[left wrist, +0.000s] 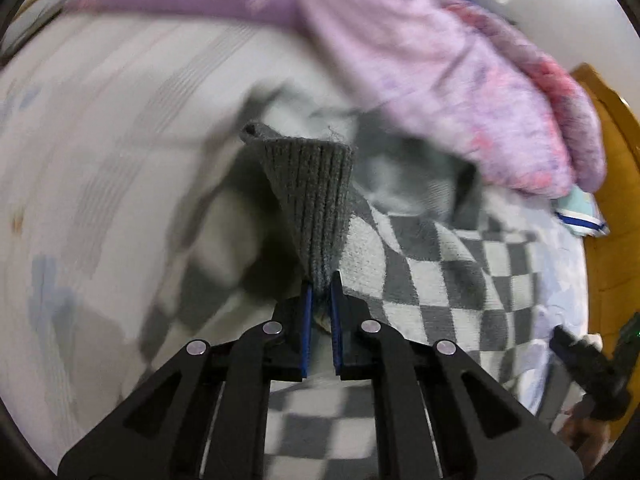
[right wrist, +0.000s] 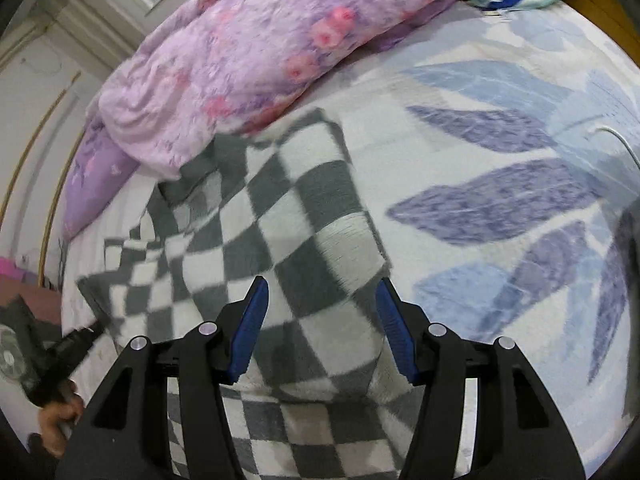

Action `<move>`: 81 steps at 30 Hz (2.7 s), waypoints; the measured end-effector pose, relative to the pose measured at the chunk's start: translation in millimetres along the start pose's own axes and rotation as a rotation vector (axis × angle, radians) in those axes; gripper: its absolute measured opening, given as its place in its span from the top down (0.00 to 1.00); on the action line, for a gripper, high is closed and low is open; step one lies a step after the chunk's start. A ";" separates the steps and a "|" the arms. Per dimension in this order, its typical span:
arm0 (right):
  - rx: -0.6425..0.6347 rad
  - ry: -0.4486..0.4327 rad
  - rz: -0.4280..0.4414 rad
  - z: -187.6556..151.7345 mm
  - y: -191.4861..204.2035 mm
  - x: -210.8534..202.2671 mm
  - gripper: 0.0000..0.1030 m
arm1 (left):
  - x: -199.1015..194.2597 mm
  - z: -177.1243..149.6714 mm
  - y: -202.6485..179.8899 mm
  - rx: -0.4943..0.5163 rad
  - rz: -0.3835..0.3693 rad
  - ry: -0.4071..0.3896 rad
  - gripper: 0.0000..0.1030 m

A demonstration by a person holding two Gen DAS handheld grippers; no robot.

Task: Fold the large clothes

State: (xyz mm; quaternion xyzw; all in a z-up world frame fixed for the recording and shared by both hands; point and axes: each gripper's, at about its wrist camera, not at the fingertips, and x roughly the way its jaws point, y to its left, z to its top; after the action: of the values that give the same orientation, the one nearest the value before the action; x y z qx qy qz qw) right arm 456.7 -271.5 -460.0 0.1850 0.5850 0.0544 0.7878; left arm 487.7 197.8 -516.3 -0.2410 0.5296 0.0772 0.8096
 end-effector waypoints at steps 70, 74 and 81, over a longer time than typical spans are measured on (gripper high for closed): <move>-0.008 0.123 -0.030 140.2 -7.2 97.9 0.81 | 62.1 156.6 16.7 0.059 0.098 0.078 0.81; -0.025 0.061 0.006 130.8 -1.8 58.7 0.82 | 22.1 146.1 4.4 0.081 0.086 0.024 0.81; -0.045 -0.026 0.061 95.1 21.9 -2.2 0.82 | -55.3 109.8 9.2 0.044 0.041 -0.036 0.81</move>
State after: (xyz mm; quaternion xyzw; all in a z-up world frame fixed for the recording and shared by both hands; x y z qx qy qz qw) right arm 548.4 -273.5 -426.7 0.1857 0.5674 0.0888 0.7973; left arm 550.6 264.9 -434.2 -0.2109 0.5215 0.0865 0.8223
